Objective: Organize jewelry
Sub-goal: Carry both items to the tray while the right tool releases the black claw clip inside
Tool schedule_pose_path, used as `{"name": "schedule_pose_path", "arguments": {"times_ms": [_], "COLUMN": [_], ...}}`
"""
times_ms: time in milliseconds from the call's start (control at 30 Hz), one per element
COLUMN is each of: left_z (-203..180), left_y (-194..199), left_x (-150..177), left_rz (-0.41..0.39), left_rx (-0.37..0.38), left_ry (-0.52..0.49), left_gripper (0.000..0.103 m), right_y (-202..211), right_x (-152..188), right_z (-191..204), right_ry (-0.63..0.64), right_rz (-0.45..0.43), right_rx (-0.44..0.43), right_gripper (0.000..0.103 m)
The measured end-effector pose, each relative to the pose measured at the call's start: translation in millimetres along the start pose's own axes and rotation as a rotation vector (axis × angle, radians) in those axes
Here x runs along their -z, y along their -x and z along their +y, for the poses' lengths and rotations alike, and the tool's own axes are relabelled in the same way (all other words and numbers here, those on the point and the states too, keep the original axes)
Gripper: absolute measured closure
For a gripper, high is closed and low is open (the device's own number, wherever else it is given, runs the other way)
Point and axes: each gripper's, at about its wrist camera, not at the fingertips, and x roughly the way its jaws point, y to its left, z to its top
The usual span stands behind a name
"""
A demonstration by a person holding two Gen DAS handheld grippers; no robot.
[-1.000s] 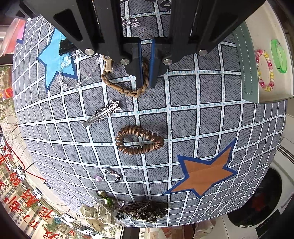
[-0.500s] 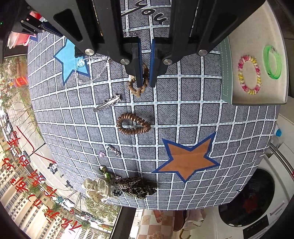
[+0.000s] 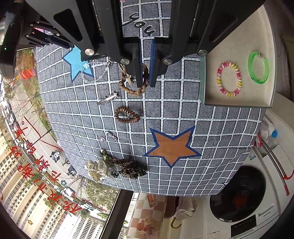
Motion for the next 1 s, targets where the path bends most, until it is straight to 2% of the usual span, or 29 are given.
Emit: {"name": "schedule_pose_path", "arguments": {"times_ms": [233, 433, 733, 1000], "left_z": [32.9, 67.7, 127.7, 178.8], "left_y": [22.0, 43.3, 65.9, 58.2], "left_x": [16.4, 35.0, 72.6, 106.8], "left_rz": [-0.012, -0.025, -0.017, 0.019], "left_rx": [-0.021, -0.054, -0.114, -0.151], "left_ry": [0.064, 0.137, 0.258, 0.37], "left_gripper": [0.09, 0.09, 0.09, 0.09], "right_y": [5.0, 4.2, -6.3, -37.2], "right_x": [-10.9, -22.8, -40.6, -48.4], "right_z": [26.4, 64.0, 149.5, 224.5], "right_ry": [0.033, 0.096, 0.254, 0.37], "right_rz": [-0.009, -0.008, 0.001, 0.046], "right_rx": [-0.042, -0.087, -0.182, -0.24], "right_gripper": [0.085, 0.085, 0.085, 0.085]}}
